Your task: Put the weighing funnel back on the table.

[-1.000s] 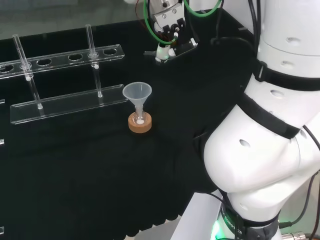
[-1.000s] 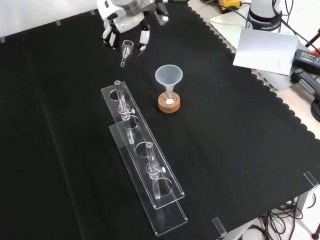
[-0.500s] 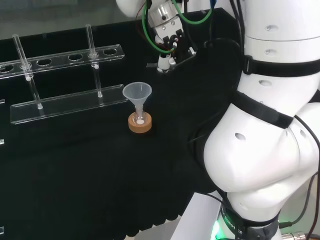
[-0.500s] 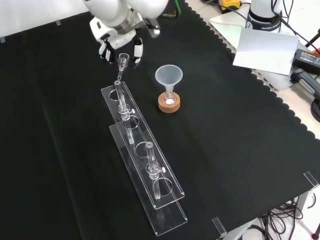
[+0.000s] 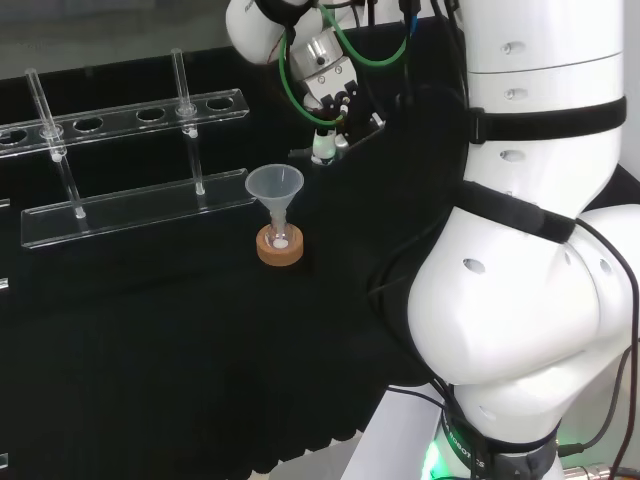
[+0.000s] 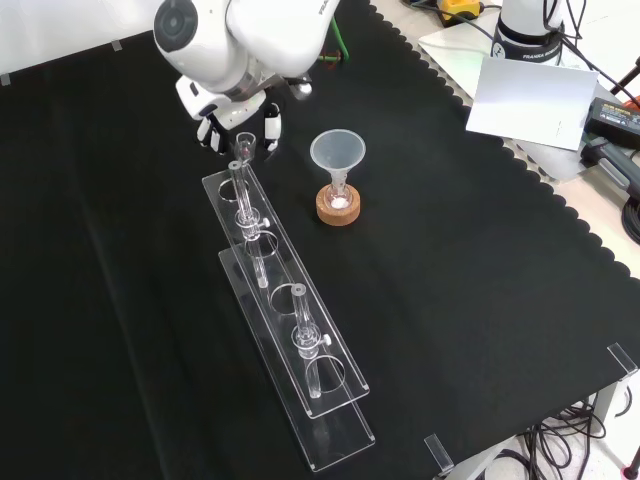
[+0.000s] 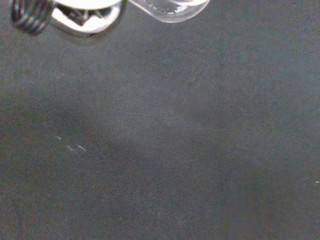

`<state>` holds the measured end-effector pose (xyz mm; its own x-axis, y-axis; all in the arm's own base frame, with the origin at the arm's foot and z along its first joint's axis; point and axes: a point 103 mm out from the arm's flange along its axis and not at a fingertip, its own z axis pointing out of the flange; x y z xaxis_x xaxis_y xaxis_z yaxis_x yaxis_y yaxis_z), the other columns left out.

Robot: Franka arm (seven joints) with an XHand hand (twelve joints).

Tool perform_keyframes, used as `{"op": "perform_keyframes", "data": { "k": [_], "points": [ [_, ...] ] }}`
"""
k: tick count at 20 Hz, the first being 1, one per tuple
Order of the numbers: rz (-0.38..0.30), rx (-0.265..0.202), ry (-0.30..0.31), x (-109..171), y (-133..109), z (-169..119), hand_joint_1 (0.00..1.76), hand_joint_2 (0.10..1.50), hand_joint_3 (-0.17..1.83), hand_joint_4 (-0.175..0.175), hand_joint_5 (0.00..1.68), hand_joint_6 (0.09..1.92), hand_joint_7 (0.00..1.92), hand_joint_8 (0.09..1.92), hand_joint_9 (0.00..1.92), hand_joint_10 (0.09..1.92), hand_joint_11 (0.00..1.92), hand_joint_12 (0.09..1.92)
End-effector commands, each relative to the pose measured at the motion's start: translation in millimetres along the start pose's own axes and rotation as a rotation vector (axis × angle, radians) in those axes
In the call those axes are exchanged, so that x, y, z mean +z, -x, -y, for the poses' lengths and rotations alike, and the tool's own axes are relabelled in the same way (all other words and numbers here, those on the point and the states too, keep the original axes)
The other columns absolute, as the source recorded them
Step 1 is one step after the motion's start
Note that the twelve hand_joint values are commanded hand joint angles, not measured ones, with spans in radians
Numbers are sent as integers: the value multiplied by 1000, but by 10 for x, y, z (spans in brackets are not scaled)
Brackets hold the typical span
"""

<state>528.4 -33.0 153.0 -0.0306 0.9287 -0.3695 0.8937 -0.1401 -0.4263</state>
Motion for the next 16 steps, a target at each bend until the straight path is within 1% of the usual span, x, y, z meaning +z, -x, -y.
{"op": "perform_keyframes", "data": {
  "k": [1,2,4,8,16],
  "points": [
    [4,-38,5,81,-105,-160,1101,734,559,175,1201,761,601,642,1007,226,844,1002],
    [5,-42,8,88,-141,-181,1101,735,559,175,1201,761,601,642,1007,226,844,1002],
    [-15,-48,10,122,-143,-220,1101,735,559,175,1201,761,601,642,1007,226,844,1003],
    [-24,-73,16,188,-130,-306,1101,735,559,175,1201,762,601,642,1007,227,843,1004],
    [-24,-95,21,303,-129,-430,1100,735,559,175,1200,763,600,643,1006,227,842,1005]
  ]
}}
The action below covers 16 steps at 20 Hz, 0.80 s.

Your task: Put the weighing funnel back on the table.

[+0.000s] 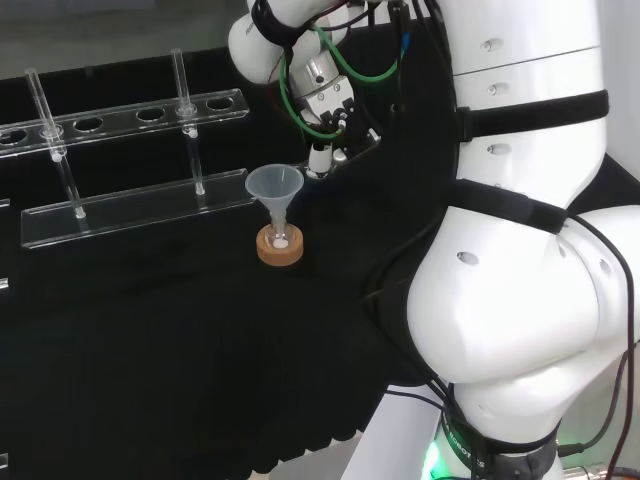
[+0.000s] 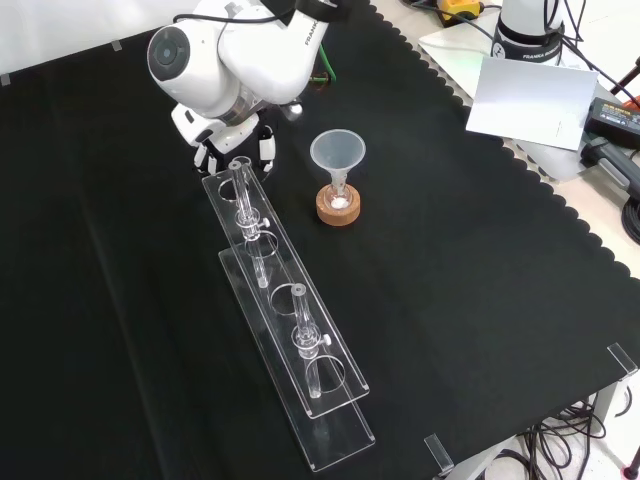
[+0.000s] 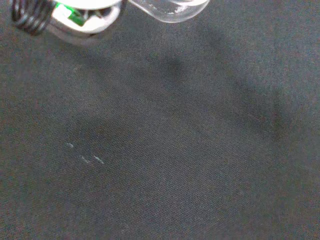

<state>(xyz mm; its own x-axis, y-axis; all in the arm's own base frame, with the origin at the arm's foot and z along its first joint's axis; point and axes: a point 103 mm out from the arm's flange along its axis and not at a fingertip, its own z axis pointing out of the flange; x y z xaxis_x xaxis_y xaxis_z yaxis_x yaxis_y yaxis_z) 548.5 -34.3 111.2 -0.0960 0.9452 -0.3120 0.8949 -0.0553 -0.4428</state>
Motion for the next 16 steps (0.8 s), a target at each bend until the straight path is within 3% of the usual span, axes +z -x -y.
{"op": "perform_keyframes", "data": {
  "k": [1,4,7,16],
  "points": [
    [2,-14,6,53,18,-82,1100,735,559,175,1200,763,600,643,1006,227,842,1005],
    [6,-22,7,65,-7,-120,1100,735,559,175,1200,763,599,643,1006,227,842,1006],
    [-10,-31,12,103,117,-124,1100,735,559,175,1200,764,599,643,1006,227,842,1006],
    [-15,-36,11,112,48,-180,1101,735,559,175,1200,763,598,644,1005,227,841,1007]
  ]
}}
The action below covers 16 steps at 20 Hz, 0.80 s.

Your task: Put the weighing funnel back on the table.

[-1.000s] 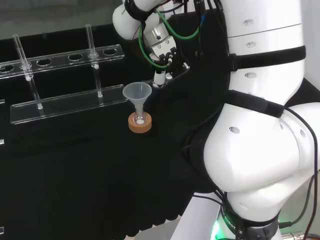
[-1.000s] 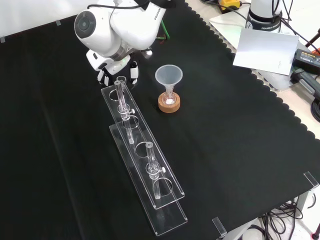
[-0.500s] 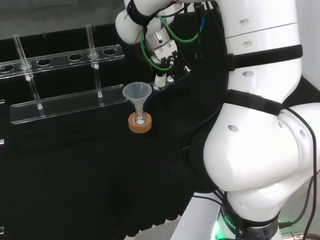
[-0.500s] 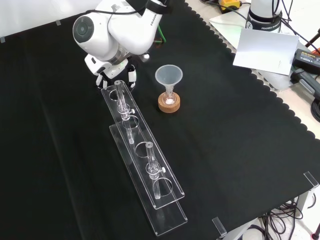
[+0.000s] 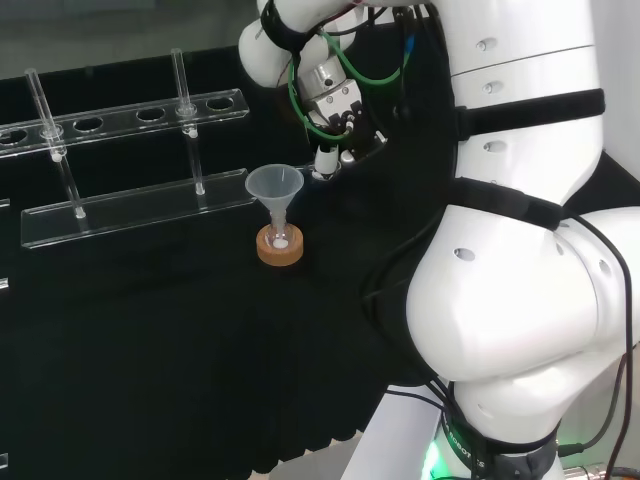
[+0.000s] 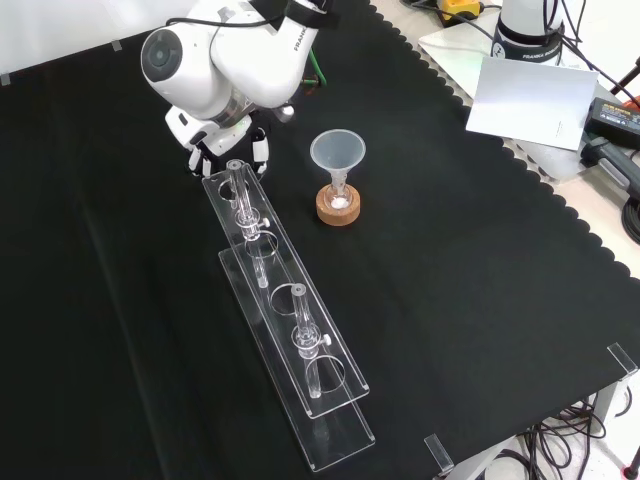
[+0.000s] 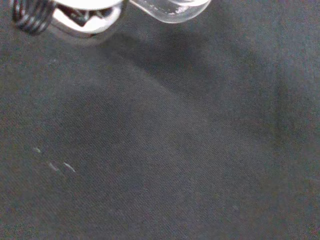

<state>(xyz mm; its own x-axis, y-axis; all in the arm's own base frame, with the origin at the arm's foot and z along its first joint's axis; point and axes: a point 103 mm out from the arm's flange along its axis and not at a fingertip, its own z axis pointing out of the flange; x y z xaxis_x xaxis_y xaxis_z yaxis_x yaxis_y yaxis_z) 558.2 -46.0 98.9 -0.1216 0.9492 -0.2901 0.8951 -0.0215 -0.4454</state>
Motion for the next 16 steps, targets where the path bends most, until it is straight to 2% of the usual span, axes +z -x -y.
{"op": "perform_keyframes", "data": {
  "k": [1,9,16],
  "points": [
    [-8,-5,3,24,-12,-34,1101,735,559,175,1200,763,598,644,1005,227,841,1007],
    [-4,-3,0,43,-16,-47,1101,734,559,175,1201,762,598,645,1004,228,840,1008],
    [7,-6,-7,48,-179,-112,1101,734,559,175,1202,760,598,645,1003,228,840,1010]
  ]
}}
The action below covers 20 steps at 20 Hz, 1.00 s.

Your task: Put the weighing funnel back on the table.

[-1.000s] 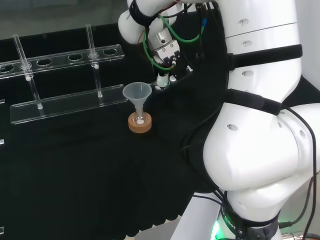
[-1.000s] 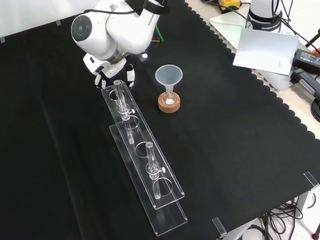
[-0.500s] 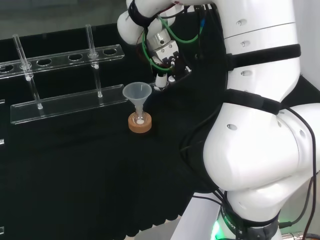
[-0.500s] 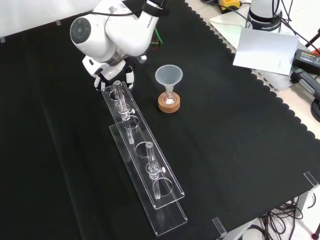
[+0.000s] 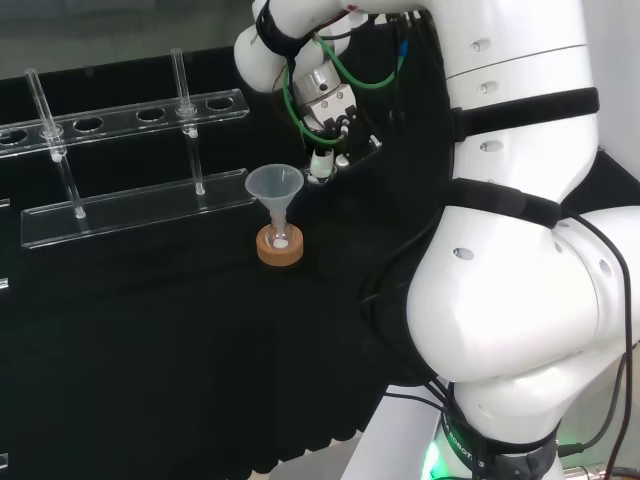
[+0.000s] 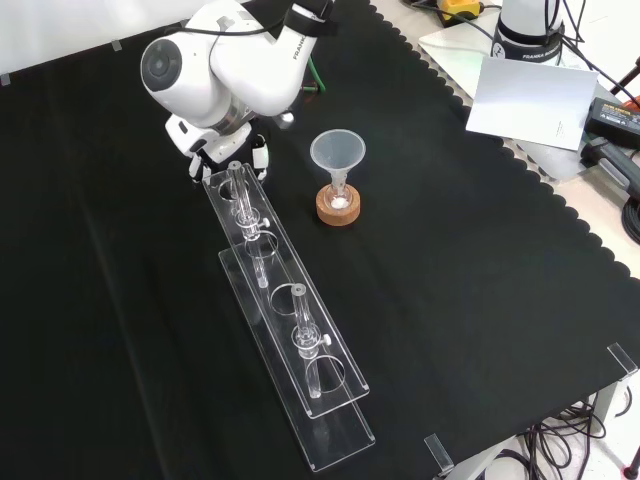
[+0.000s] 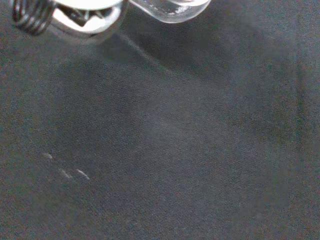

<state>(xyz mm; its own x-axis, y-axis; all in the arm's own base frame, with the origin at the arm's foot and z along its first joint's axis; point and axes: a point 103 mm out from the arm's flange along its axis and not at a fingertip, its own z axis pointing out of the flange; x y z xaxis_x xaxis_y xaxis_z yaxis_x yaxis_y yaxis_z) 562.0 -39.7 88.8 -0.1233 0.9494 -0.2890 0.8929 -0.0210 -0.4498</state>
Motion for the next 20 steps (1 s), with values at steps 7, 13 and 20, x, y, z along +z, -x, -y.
{"op": "perform_keyframes", "data": {
  "k": [7,13,20],
  "points": [
    [-4,-13,0,35,-2,-30,1102,733,560,175,1204,757,597,646,1003,228,839,1011],
    [-32,-33,8,16,-73,1,1090,825,389,175,1185,731,551,664,990,237,821,1029],
    [-58,-55,6,39,-5,54,949,693,462,-7,720,706,422,674,867,320,721,1089]
  ]
}}
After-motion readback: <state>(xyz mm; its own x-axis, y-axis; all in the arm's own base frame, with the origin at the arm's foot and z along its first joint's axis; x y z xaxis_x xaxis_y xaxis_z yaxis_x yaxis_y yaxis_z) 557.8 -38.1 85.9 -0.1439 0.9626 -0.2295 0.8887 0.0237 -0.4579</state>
